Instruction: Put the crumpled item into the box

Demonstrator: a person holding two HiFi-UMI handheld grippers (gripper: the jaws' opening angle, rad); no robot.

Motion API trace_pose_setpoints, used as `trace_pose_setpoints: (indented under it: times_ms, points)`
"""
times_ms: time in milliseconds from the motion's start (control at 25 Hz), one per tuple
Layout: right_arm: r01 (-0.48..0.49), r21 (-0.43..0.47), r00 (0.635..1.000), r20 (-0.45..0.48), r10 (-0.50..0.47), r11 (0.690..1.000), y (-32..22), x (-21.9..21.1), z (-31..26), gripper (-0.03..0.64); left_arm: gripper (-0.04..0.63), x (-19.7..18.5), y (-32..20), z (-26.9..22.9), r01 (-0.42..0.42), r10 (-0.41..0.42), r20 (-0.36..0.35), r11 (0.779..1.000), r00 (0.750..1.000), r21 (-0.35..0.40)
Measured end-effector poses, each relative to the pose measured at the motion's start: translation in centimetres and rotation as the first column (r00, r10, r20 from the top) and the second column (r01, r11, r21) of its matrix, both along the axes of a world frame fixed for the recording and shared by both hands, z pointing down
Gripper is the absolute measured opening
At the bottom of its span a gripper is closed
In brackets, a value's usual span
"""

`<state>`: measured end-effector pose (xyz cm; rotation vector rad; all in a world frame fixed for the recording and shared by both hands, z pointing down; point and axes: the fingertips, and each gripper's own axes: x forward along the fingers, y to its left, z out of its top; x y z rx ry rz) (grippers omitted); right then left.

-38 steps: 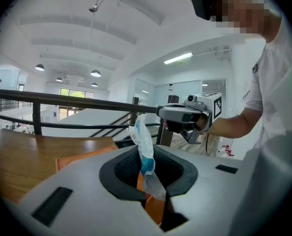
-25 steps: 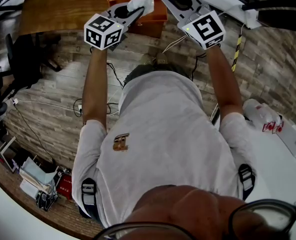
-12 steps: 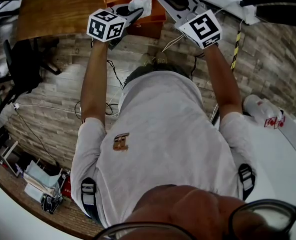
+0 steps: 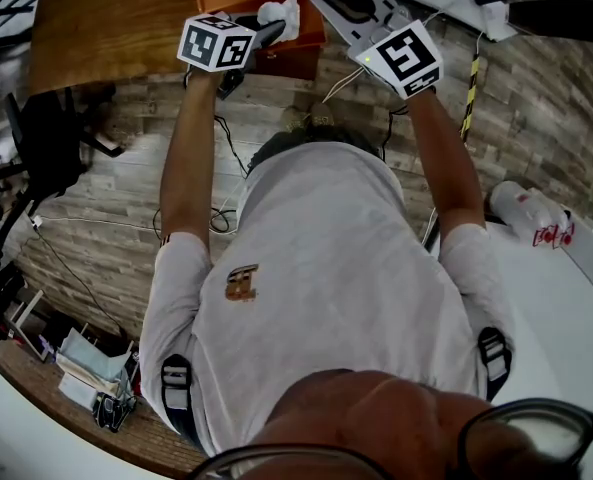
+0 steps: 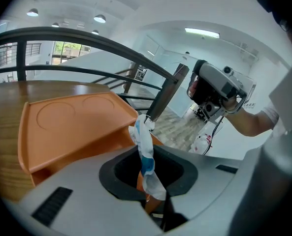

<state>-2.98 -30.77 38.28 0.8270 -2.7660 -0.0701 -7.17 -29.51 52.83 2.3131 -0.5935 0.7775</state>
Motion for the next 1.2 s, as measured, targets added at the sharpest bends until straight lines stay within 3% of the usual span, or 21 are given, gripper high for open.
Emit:
trace_pose_setpoints:
  times_ms: [200, 400, 840, 1200]
  points:
    - [-0.007, -0.004, 1.0, 0.009, 0.007, 1.0, -0.2, 0.3, 0.2, 0.032, 0.072, 0.2, -0.1, 1.3, 0.005, -0.004, 0.009, 0.998, 1.0, -0.065]
    - [-0.013, -0.002, 1.0, 0.014, 0.013, 1.0, -0.3, 0.3, 0.2, 0.032, 0.072, 0.1, -0.4, 2.2, 0.004, -0.001, 0.035, 0.996, 0.999, -0.084]
    - [-0.03, 0.003, 0.999, 0.02, 0.03, 1.0, -0.1, 1.5, -0.3, 0.031, 0.08, -0.1, -0.4, 3.8, -0.004, 0.019, 0.197, 0.997, 0.98, -0.078]
    - [-0.025, -0.008, 0.999, 0.029, 0.026, 1.0, -0.3, 1.8, 0.3, 0.032, 0.186, -1.7, -0.6, 5.0, 0.008, 0.005, 0.337, 0.999, 0.941, -0.039]
